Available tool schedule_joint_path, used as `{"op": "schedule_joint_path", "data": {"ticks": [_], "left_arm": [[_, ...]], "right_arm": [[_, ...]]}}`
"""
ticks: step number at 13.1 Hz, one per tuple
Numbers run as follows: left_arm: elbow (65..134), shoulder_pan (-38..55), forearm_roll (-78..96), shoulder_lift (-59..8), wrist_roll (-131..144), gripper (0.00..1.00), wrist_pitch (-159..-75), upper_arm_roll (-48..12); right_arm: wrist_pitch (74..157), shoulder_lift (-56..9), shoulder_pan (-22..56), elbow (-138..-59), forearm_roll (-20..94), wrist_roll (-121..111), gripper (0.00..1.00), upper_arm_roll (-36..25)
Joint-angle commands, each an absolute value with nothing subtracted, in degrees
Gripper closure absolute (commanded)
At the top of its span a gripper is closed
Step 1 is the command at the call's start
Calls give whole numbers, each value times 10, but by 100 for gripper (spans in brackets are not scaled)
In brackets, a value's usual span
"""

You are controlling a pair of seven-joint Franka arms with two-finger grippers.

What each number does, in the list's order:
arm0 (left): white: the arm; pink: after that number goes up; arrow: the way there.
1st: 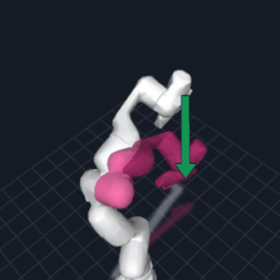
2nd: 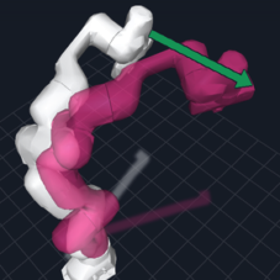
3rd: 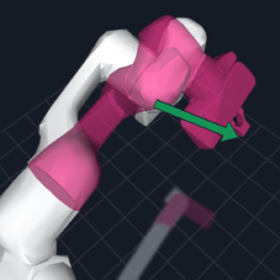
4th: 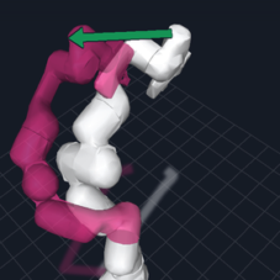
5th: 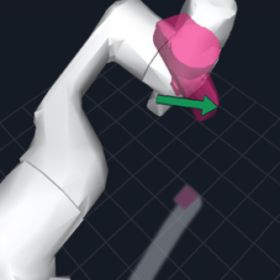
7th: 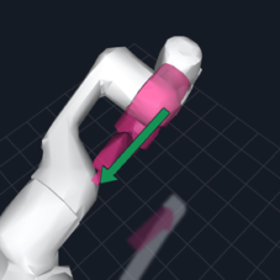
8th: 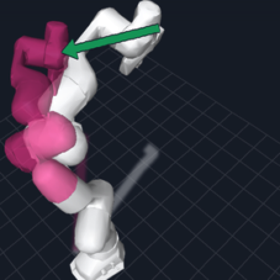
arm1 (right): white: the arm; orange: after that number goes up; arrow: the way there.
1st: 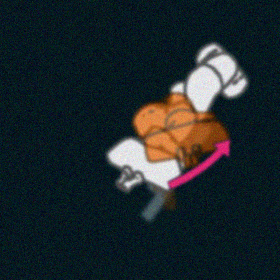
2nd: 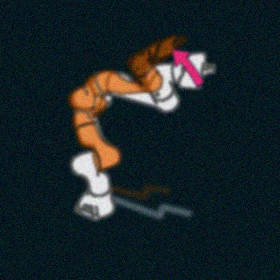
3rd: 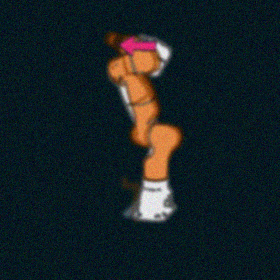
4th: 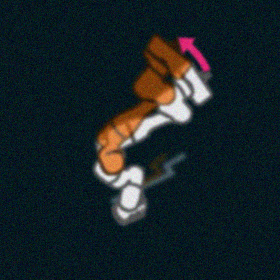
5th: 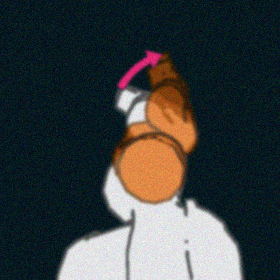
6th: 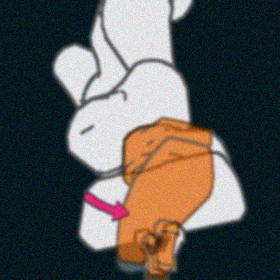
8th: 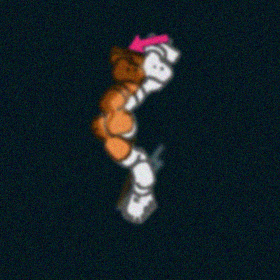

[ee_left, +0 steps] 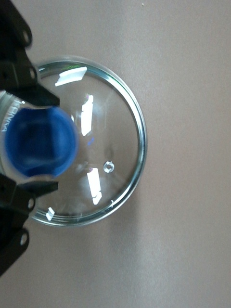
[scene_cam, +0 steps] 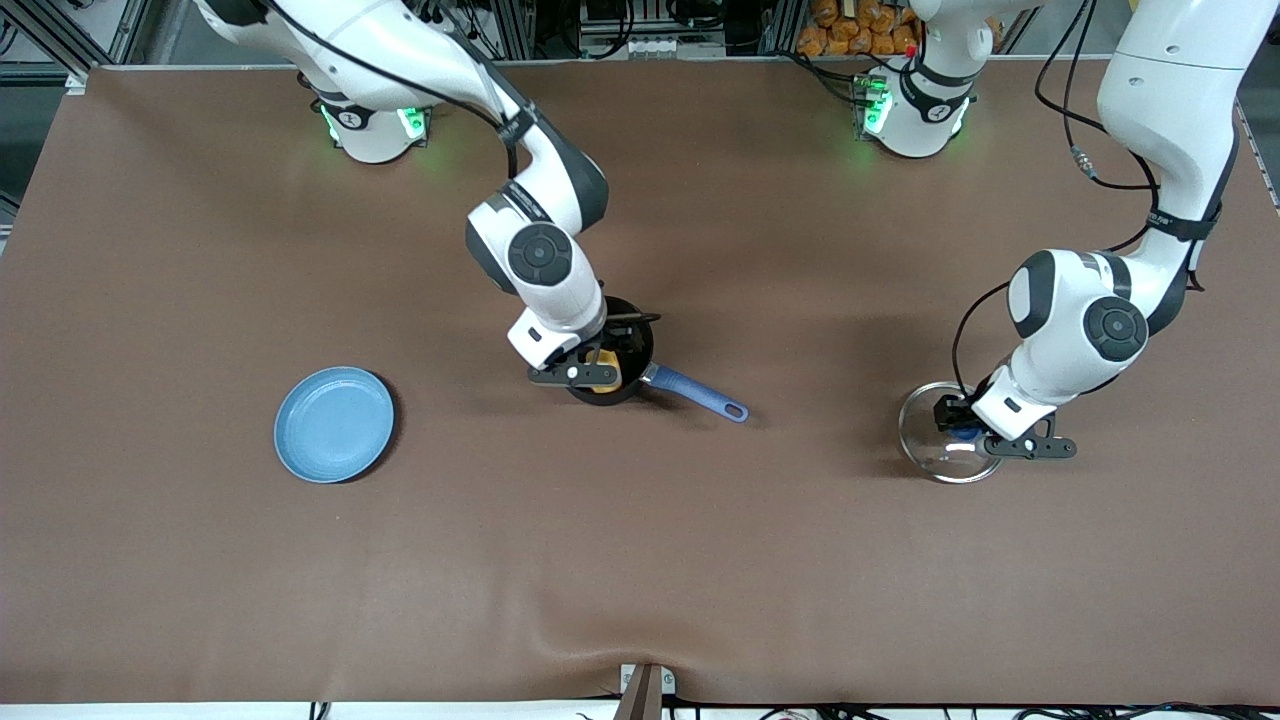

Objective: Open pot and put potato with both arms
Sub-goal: 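Lower the potato into the pot with the right gripper while the left lowers the lid, then open both grippers, releasing the potato in the pot and the lid on the table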

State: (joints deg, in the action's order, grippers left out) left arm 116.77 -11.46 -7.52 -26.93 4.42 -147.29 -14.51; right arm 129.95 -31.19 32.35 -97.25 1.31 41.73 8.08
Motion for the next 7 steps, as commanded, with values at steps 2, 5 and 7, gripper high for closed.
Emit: {"op": "schedule_joint_path", "data": {"ticks": [2, 5, 7], "left_arm": [[1139, -118, -66, -248, 38, 0, -1448, -168], [1030, -112, -67, -224, 37, 0, -1287, -180], [967, -111, -69, -205, 36, 0, -1199, -185]], "right_arm": [[1255, -238, 265, -986, 2, 416, 0, 85], [1190, -216, 181, -954, 2, 344, 0, 86], [1131, -214, 137, -914, 2, 284, 0, 85]]}}
